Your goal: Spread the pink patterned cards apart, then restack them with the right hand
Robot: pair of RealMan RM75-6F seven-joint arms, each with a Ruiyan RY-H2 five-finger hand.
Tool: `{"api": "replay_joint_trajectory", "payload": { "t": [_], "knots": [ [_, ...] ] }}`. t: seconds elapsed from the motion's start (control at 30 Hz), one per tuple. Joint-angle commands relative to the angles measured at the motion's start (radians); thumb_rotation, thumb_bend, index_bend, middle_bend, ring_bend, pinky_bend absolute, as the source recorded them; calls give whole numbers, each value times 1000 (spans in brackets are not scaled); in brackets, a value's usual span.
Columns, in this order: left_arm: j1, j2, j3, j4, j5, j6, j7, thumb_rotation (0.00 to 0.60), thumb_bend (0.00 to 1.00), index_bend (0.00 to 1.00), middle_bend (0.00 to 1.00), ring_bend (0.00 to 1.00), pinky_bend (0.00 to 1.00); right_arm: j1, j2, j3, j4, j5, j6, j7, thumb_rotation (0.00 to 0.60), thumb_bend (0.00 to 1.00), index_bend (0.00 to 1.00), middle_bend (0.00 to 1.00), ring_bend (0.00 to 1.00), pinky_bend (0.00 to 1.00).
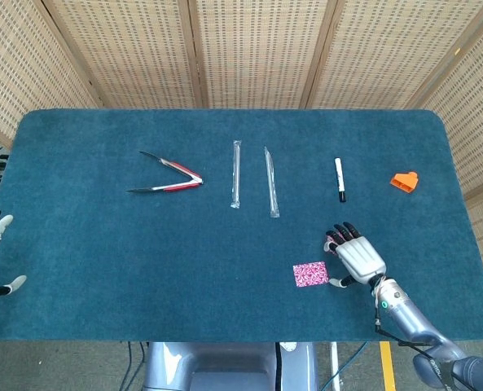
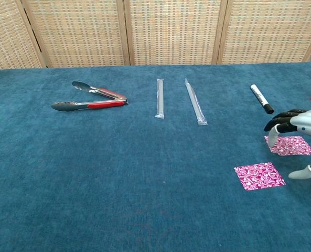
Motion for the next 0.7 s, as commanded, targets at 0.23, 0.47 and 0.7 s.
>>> {"api": "replay_joint_trajectory", "payload": {
  "t": [0.23, 0.47, 0.7],
  "knots": [
    [-3, 13, -6, -5, 10, 8, -5, 580, 56, 42, 0, 0, 0, -1, -28, -7, -10, 2, -8, -43, 600, 208, 308, 139, 0, 0],
    [-5, 21, -10, -14, 7, 9, -5, 579, 57, 41, 0, 0, 0, 0, -36, -7, -6, 6, -14, -49, 600, 208, 315, 139, 0, 0],
    [-5, 23, -10, -15, 4, 8, -6, 581, 57, 41, 0, 0, 0, 1, -44, -4, 3, 11, -22, -50, 600, 231, 323, 139, 0, 0]
  ]
}}
